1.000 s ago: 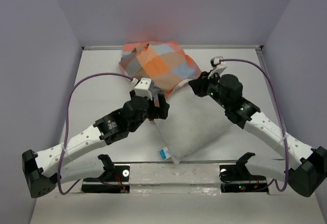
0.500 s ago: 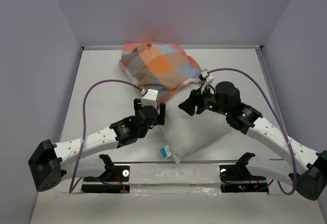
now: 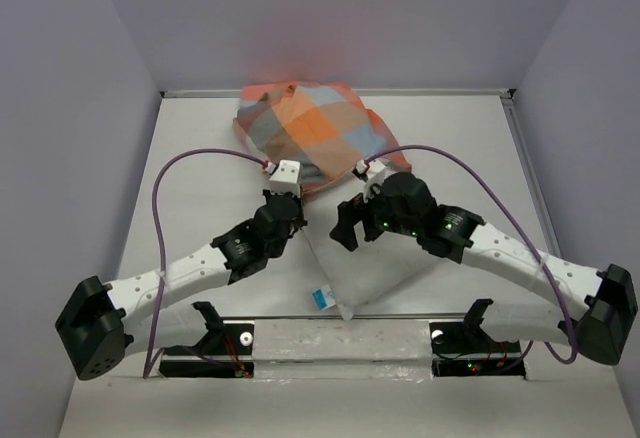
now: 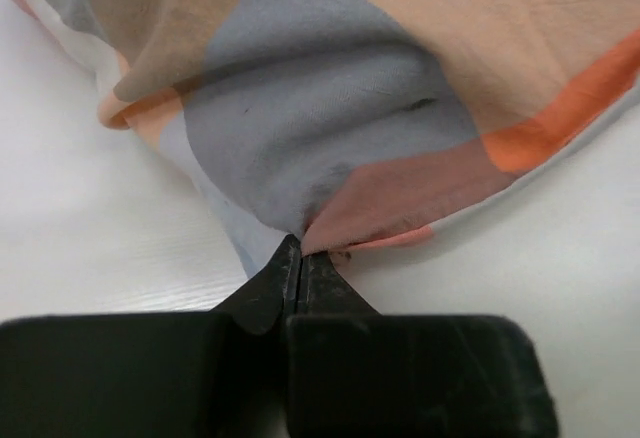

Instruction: Put the pillow into the pillowcase

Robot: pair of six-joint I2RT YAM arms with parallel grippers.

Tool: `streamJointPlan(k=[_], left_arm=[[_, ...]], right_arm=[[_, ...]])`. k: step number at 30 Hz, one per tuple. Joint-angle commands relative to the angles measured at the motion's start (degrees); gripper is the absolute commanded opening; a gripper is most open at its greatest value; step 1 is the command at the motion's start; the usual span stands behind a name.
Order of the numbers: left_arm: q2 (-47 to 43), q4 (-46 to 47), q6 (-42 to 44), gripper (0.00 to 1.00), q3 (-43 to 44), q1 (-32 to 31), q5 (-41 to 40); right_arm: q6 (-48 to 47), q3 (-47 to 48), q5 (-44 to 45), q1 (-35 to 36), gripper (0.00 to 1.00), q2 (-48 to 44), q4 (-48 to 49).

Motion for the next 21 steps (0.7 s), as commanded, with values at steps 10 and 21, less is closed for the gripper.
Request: streamJointPlan(k=[10, 21], left_arm=[[-10.16, 8.03, -9.03, 0.0, -3.13, -0.95, 18.89], [-14.11, 8.66, -13.17, 0.0, -7.34, -2.09, 24.17]], right_arm=[[1.64, 13.46, 38.36, 8.42, 0.0, 25.41, -5.74], [-6.71, 7.07, 43.27, 6.49, 0.0, -2.95, 29.56]])
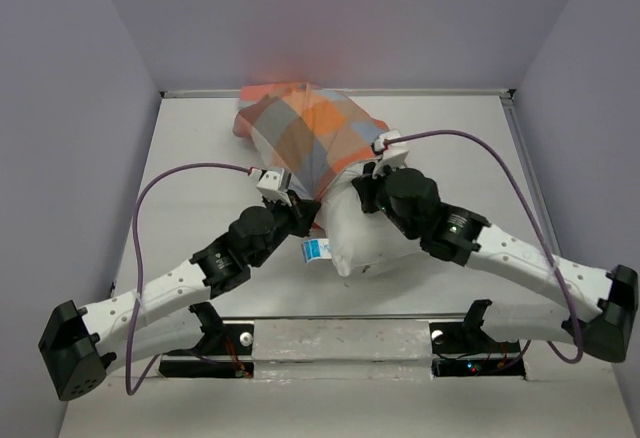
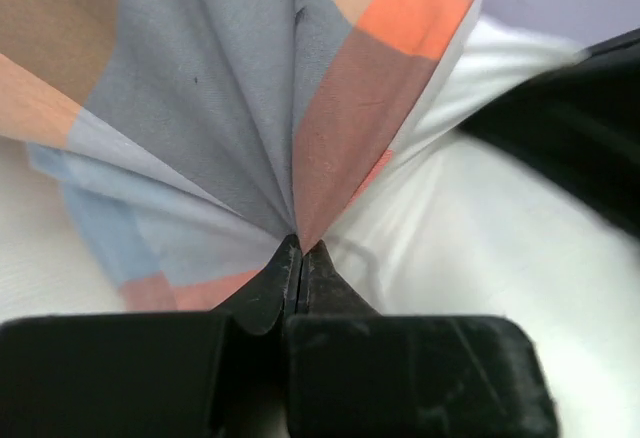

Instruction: Put the pillow into the pillowcase

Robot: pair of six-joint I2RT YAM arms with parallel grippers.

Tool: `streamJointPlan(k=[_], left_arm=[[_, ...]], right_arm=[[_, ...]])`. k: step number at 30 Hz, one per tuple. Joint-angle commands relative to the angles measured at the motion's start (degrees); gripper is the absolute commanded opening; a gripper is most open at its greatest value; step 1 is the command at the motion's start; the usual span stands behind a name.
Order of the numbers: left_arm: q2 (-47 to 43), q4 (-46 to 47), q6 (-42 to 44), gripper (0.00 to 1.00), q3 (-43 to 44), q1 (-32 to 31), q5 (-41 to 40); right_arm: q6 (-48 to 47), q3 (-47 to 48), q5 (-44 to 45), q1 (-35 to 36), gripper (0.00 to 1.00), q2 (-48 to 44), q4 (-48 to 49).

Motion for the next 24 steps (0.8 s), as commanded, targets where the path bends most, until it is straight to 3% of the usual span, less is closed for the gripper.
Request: streamJointPlan(k=[1, 4, 8, 14, 18, 20, 24], left_arm=[[-2.94, 3.98, -3.42, 0.0, -3.26, -1.52, 5.33], [-2.68, 2.75, -3.59, 0.0, -1.87, -1.44, 7.25], [-6.26, 2.66, -5.87, 0.0, 4.54, -1.87, 15.16], [-14.27, 5.81, -15.18, 0.0, 6.15, -2.4, 25.7], [-15.16, 8.47, -19.41, 0.0, 1.76, -2.23, 25.3], [-15.95, 6.0, -20.47, 0.0, -2.27, -1.53, 21.7], [-15.43, 8.1, -22.14, 0.0, -7.39, 3.82, 23.34]], right_arm=[[-4.74, -6.54, 4.41, -0.59, 0.0, -13.95, 29.73], [-2.82, -9.75, 1.16, -0.59, 0.0, -11.89, 33.02], [0.78, -8.26, -1.21, -2.43, 0.0, 10.21, 32.57], [4.4, -3.7, -7.9, -6.04, 0.0, 22.03, 33.37], [5.89, -1.93, -7.29, -6.04, 0.0, 21.45, 31.34], [5.63, -2.89, -6.94, -6.04, 0.0, 15.92, 31.43], [3.79, -6.31, -6.5, -6.04, 0.0, 4.32, 33.53]])
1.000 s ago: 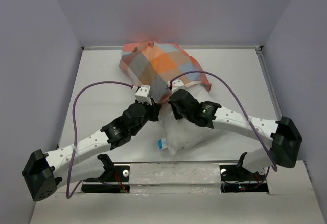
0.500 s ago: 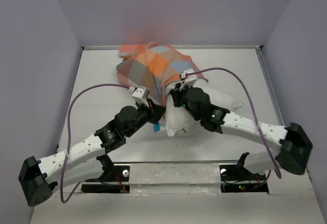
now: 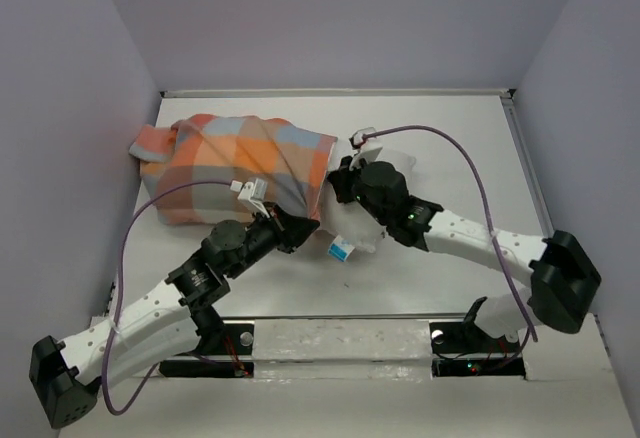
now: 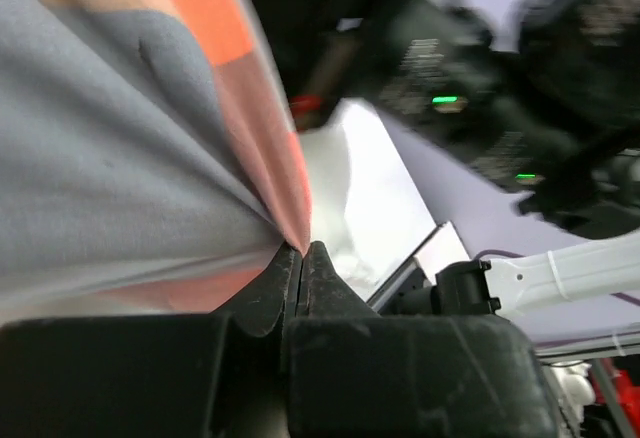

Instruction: Put the pillow into the pillowcase

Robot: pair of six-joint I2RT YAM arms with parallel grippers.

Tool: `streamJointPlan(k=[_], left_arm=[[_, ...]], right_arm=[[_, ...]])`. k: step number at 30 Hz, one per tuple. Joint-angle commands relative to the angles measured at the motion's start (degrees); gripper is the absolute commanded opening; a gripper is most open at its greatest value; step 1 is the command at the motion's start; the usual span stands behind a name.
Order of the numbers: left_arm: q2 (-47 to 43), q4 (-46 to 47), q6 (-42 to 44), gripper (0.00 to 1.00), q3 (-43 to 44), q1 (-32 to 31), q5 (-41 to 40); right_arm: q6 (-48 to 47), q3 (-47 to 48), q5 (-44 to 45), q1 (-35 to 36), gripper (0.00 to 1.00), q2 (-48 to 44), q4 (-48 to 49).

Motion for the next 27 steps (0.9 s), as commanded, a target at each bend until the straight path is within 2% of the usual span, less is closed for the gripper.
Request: streamJointPlan(k=[1, 3, 5, 7, 8, 9, 12, 13, 14, 15, 16, 17, 18, 19, 20, 22, 24, 27], left_arm=[[-0.22, 12.13, -5.88, 0.0, -2.48, 4.07, 11.38], [2.77, 12.22, -4.04, 0.0, 1.28, 6.72, 13.15], [5.31, 12.75, -2.98, 0.0, 5.15, 6.72, 15.08], [8.48, 15.64, -3.33, 0.0, 8.59, 4.1, 16.76], [8.67, 15.74, -3.07, 0.0, 9.64, -0.18, 15.89], [8.75, 15.74, -2.37, 0.0, 9.65, -2.4, 13.71], [7.71, 15.56, -3.58, 0.0, 6.34, -5.84, 13.25], [6.92, 15.56, -4.38, 0.03, 4.92, -5.85, 12.9], [4.73, 13.74, -5.08, 0.08, 3.34, -5.85, 12.2], [3.67, 11.72, -5.26, 0.18, 1.24, -5.85, 10.89], [2.53, 9.35, -5.35, 0.45, 0.61, -5.85, 7.92], [0.34, 5.23, -5.0, 0.61, 0.08, -5.93, 6.49], [-0.73, 3.02, -4.48, 0.98, 0.42, -5.85, 5.87], [-1.87, 0.91, -3.95, 0.98, 1.03, -5.93, 5.26], [-3.45, -3.2, -2.38, 0.99, 3.39, -5.85, 4.47], [-4.08, -6.92, -0.35, 0.99, 6.91, -5.85, 3.14], [-3.55, -10.53, 2.64, 0.99, 12.53, -5.85, 0.42], [-0.4, -13.43, 6.49, 0.99, 19.04, -5.76, -2.38]], right_arm=[[-0.11, -2.47, 1.22, -0.56, 0.0, -11.83, 8.25], [0.24, -3.62, -1.32, 1.19, 0.0, -12.2, 9.31], [2.43, -2.31, -4.84, 1.2, 0.0, -7.82, 8.17], [4.54, 0.24, -8.51, 0.33, 0.0, 2.45, 7.64], [5.68, 2.77, -11.67, -0.55, 0.0, 8.84, 6.77], [8.73, 3.05, -15.79, -1.25, 0.0, 10.9, 6.59], [10.26, 0.18, -15.92, -1.79, 0.0, 11.72, 9.39], [10.69, -0.97, -16.01, -1.79, 0.0, 10.58, 9.75], [10.79, -2.2, -15.49, -1.79, 0.0, 9.09, 10.36], [11.31, -3.61, -15.57, -1.79, 0.0, 7.51, 10.45], [11.84, -6.23, -15.75, -1.79, 0.0, 4.01, 10.37], [12.1, -7.56, -17.23, -1.79, 0.02, 2.24, 10.02], [12.19, -9.75, -18.81, -1.79, 0.21, -1.0, 9.58], [12.19, -9.77, -18.82, -1.79, 0.21, -1.03, 8.79], [12.02, -11.17, -19.61, -1.79, 0.48, -3.9, 6.0], [10.62, -11.88, -19.53, -1.79, 0.75, -6.82, 2.21], [9.56, -12.15, -18.65, -1.79, 0.82, -11.82, -3.59], [8.07, -11.97, -15.14, -4.49, 0.82, -18.68, -10.89]])
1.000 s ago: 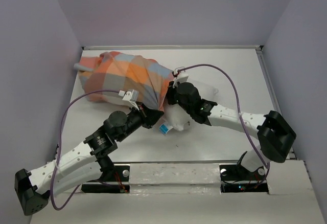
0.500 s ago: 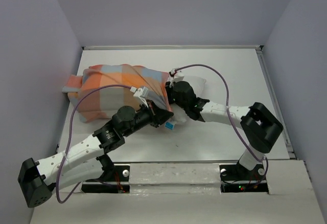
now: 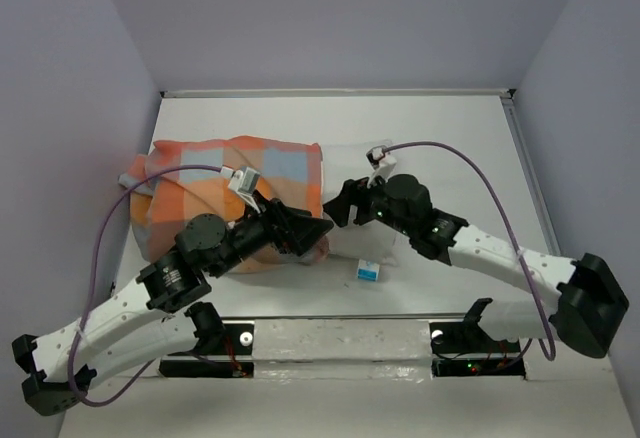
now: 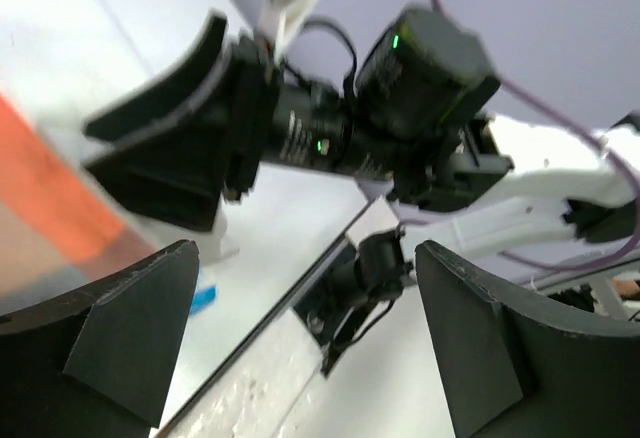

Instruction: Put the pillow into the pillowcase

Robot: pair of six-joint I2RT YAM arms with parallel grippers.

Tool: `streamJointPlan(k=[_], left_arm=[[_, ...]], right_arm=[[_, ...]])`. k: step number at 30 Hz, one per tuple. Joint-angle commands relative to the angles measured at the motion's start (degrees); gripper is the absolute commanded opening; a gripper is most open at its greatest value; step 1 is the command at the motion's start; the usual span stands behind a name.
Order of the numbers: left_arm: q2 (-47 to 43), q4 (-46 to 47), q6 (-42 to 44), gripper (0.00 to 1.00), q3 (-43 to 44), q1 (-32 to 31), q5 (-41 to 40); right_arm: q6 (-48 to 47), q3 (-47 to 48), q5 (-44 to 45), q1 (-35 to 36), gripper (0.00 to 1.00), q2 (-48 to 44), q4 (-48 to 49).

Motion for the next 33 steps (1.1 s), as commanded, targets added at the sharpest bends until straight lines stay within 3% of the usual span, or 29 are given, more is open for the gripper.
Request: streamJointPlan(k=[1, 6, 10, 12, 15, 16, 17, 18, 19, 20, 26, 28, 30, 31, 33], left_arm=[[3.45, -3.93, 7.54, 0.99, 10.2, -0.14, -5.6], [15.84, -11.58, 14.3, 0.99, 20.13, -0.05, -21.04], [25.6, -12.99, 19.4, 0.99, 24.88, 2.66, -24.25], [31.22, -13.86, 22.04, 0.99, 27.6, 4.42, -25.12], [37.99, -15.1, 25.38, 0.98, 31.03, 7.5, -26.26], [39.58, -15.36, 26.43, 0.97, 31.74, 7.94, -27.4], [42.46, -15.62, 27.58, 0.96, 32.27, 8.38, -28.28], [43.71, -15.98, 29.5, 0.95, 33.49, 8.47, -29.34], [45.03, -16.33, 30.74, 0.93, 34.11, 8.47, -30.74], [47.56, -17.11, 32.67, 0.91, 35.08, 8.65, -32.84], [54.96, -17.3, 38.13, 0.82, 37.02, 8.82, -36.03], [56.72, -17.65, 39.53, 0.7, 37.98, 8.91, -38.21], [58.82, -18.0, 40.68, 0.66, 38.86, 9.0, -40.84], [59.62, -17.91, 41.12, 0.55, 39.04, 8.91, -42.08], [61.47, -17.56, 43.31, 0.48, 39.56, 9.0, -44.89]], right_arm=[[-1.82, 0.03, 3.01, -3.26, 0.81, -9.03, -11.66], [-2.7, 0.64, 4.15, -12.39, 0.79, -14.32, -18.61], [-1.21, -0.93, 6.0, -18.72, 0.92, -12.4, -19.32], [-0.07, -1.99, 4.43, -22.07, 0.93, -10.72, -18.28], [1.6, -3.92, -1.81, -22.78, 0.76, -8.0, -14.76], [2.22, -4.62, -5.39, -22.78, 0.64, -7.64, -13.54], [3.36, -7.15, -11.43, -22.78, 0.41, -7.81, -8.48], [4.5, -8.92, -13.58, -22.78, 0.3, -8.51, -6.08], [5.9, -10.33, -14.82, -21.48, 0.1, -9.21, -4.31], [6.26, -12.17, -14.92, -20.07, 0.0, -10.96, -3.42], [7.06, -17.45, -13.6, -17.17, 0.0, -18.7, -4.56], [7.67, -19.3, -13.17, -15.85, 0.0, -22.13, -5.26], [7.85, -20.18, -11.85, -13.66, 0.0, -24.33, -6.83], [7.76, -20.53, -11.67, -12.95, 0.0, -26.08, -7.45], [7.59, -20.63, -11.14, -10.84, 0.0, -27.58, -9.38]])
